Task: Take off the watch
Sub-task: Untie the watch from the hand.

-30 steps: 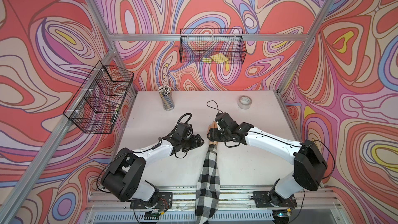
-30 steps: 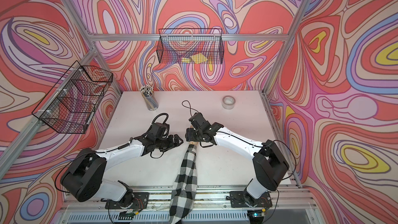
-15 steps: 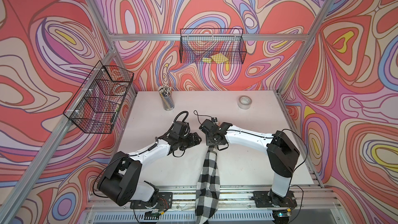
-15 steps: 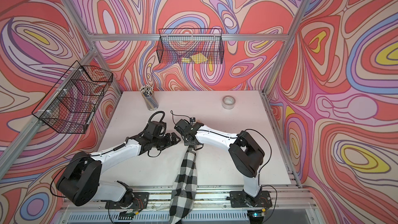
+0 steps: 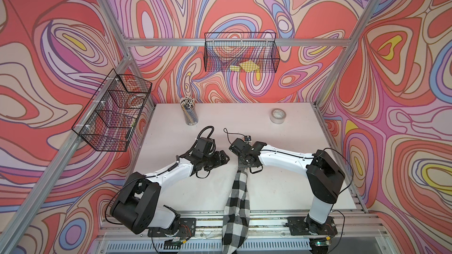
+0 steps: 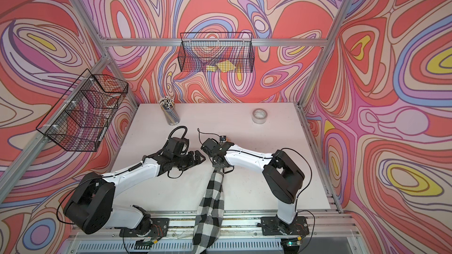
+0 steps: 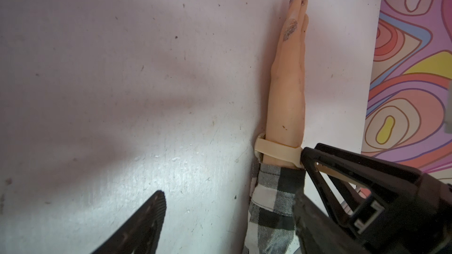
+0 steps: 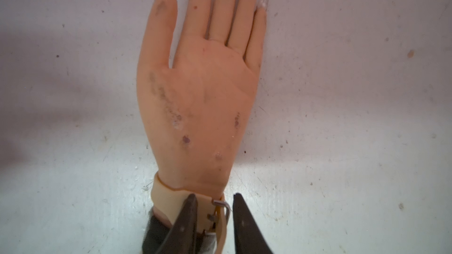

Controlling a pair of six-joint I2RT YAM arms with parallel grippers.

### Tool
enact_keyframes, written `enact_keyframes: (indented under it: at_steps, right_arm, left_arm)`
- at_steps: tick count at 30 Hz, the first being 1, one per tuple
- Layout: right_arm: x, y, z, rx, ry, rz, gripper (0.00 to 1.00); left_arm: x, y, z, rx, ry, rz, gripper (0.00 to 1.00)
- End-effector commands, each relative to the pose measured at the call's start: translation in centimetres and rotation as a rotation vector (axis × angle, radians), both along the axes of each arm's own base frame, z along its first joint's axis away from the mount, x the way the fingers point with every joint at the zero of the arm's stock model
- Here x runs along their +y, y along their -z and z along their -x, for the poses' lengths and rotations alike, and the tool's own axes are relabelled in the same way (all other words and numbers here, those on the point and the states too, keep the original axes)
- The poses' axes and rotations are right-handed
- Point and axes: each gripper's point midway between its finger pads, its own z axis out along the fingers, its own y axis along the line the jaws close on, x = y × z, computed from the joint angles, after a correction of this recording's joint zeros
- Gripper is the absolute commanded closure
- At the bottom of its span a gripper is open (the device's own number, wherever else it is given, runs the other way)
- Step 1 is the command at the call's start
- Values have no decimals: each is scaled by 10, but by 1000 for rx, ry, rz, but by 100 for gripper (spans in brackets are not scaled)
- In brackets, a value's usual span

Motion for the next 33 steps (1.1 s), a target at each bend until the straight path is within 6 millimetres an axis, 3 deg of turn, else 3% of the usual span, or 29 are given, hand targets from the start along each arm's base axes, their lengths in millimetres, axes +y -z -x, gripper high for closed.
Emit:
enact_keyframes:
  at_steps: [1, 13, 31, 33]
  right_arm:
    - [-1, -9, 2, -22, 12, -21, 74]
    - [-3, -22, 3, -47, 23, -60, 72]
    - [-5, -4, 3, -29, 22, -29, 78]
    - [-6, 6, 3, -14, 25, -11, 78]
  left_arm:
    - [-2, -1, -2, 7, 6, 15, 17]
    - [-8, 1, -3, 26, 21, 31, 17]
    - [-24, -1, -4, 34, 58, 50, 17]
    - [-26, -1, -4, 36, 64, 52, 17]
